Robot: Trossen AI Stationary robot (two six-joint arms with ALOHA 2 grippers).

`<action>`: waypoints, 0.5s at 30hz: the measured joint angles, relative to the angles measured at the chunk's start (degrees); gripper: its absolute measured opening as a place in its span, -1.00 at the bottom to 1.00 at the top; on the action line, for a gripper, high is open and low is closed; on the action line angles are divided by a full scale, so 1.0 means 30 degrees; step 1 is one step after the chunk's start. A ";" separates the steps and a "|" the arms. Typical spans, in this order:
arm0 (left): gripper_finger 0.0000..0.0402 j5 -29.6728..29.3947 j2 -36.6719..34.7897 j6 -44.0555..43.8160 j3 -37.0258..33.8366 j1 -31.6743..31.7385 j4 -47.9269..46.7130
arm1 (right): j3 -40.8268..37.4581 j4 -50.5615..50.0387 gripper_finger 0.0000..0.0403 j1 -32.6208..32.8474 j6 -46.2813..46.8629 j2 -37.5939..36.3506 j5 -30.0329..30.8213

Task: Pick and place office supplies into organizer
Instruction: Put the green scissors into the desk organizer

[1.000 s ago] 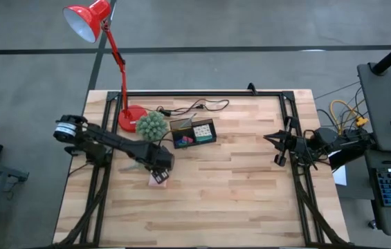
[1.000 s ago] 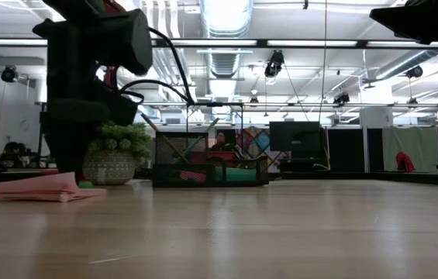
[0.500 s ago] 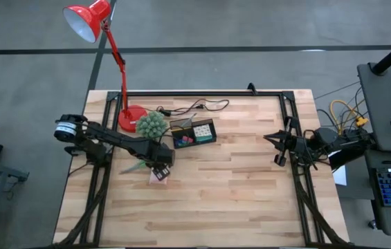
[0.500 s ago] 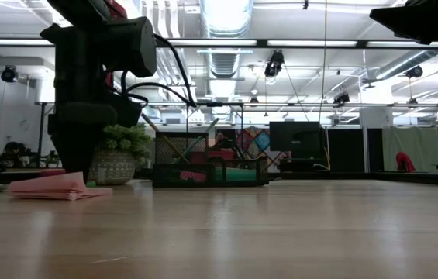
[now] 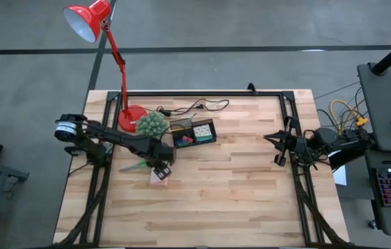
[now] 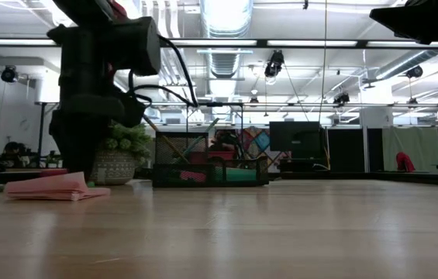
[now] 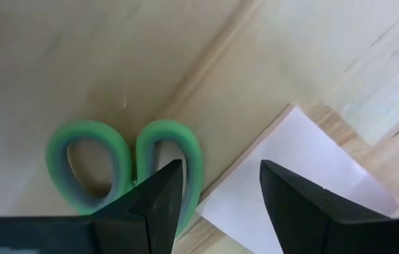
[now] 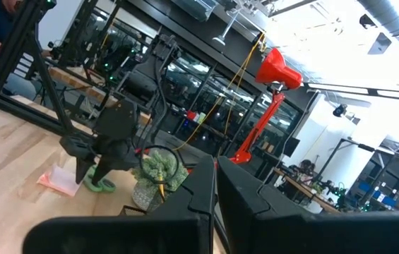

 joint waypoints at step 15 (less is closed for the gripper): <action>-0.13 -0.0425 0.0506 -0.1027 -0.0183 0.1003 0.0062 | 0.0000 0.0000 -0.96 0.0006 -0.0029 0.0001 -0.0006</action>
